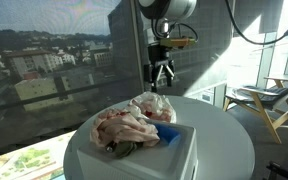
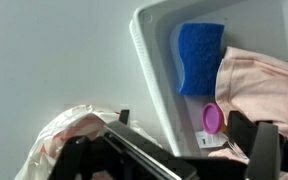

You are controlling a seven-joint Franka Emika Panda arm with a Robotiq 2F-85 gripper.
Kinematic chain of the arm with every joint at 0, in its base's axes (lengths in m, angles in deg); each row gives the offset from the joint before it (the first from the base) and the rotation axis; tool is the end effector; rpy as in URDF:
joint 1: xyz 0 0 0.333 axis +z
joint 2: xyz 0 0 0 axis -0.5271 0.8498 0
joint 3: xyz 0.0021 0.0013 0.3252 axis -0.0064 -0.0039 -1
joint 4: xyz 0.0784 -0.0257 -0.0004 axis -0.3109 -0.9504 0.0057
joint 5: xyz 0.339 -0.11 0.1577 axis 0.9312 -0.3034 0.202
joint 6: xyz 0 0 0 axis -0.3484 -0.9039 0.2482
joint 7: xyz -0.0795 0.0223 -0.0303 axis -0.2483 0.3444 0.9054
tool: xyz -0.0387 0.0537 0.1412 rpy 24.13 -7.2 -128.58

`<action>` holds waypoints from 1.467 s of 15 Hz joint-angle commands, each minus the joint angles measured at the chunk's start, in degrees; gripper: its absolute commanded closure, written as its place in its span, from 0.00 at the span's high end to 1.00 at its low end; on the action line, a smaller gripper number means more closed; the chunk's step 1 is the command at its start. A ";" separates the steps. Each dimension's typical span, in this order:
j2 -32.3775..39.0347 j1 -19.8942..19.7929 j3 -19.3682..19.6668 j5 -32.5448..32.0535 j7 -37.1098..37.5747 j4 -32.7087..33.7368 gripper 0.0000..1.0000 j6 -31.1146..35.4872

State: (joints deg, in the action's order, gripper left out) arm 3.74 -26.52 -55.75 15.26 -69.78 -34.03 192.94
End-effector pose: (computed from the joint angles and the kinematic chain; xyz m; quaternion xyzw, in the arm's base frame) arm 0.5487 0.1089 0.3946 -0.9960 -0.0796 0.0404 0.0066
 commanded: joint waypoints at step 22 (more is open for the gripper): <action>17.48 10.27 -7.28 -8.70 -10.87 7.02 0.58 7.49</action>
State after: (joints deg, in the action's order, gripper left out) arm 22.06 -16.54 -62.96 8.08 -78.93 -25.98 198.42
